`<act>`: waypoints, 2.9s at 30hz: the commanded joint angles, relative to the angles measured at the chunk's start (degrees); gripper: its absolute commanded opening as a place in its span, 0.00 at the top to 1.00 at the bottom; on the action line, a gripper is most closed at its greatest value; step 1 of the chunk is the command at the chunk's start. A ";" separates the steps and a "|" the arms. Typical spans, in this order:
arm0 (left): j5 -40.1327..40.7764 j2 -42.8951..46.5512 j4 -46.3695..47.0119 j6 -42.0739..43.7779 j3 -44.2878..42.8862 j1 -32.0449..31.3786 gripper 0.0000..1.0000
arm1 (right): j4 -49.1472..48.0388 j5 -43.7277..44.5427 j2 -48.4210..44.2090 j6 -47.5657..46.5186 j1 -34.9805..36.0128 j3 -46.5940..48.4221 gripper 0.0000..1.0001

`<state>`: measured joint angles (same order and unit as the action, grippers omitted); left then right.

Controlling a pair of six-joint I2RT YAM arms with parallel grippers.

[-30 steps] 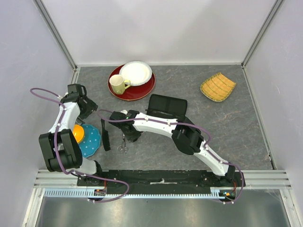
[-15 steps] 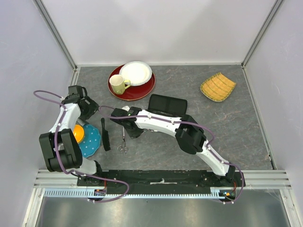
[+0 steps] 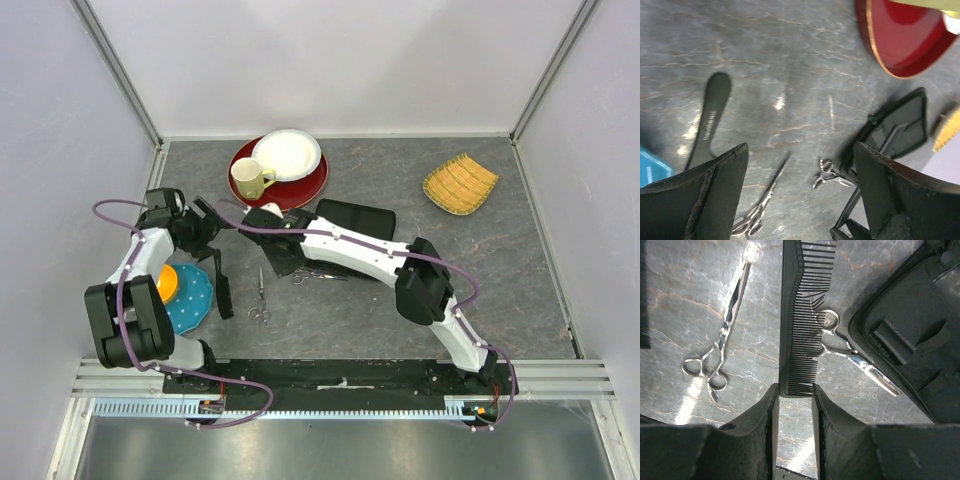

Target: Sort the hair-cutting tools

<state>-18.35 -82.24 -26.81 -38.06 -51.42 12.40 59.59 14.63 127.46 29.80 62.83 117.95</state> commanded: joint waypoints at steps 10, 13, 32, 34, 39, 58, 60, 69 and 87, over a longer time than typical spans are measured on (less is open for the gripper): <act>-34.11 4.98 31.80 -9.48 7.91 -0.10 0.08 | -3.25 -3.20 -7.83 -0.97 -3.06 3.17 0.71; -35.44 5.33 35.24 -10.45 8.88 -1.94 0.08 | -4.83 -4.35 -9.86 -1.59 -3.15 1.58 0.71; -30.52 4.98 43.42 -9.84 5.80 -14.25 0.64 | -7.56 -5.14 -16.71 -3.08 -3.06 -4.92 0.70; -30.52 4.46 43.42 -9.31 5.19 -14.51 0.78 | -8.00 -4.97 -17.07 -3.26 -3.15 -5.27 0.70; -30.52 3.22 42.72 -8.69 3.52 -14.60 0.98 | -8.44 -3.65 -18.38 -3.35 -3.41 -5.54 0.44; -23.68 -1.17 38.92 -18.68 -28.11 -15.83 0.98 | -34.87 -3.53 -41.83 -0.37 -16.24 -19.48 0.02; -21.48 -1.35 42.35 -22.65 -29.96 -16.62 0.98 | -44.15 -6.36 -44.22 2.27 -18.52 -23.62 0.02; 1.26 1.02 48.61 -28.64 -34.19 -26.98 0.98 | -65.35 -21.63 -44.58 12.99 -22.75 -29.97 0.10; 16.24 7.88 40.69 -38.31 -31.82 -30.25 0.98 | -83.24 -26.50 -38.25 24.60 -23.72 -27.79 0.38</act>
<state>-3.70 -74.91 12.56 -72.75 -83.11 -17.76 -18.74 -9.85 86.94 51.37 39.18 87.13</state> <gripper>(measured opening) 0.051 0.643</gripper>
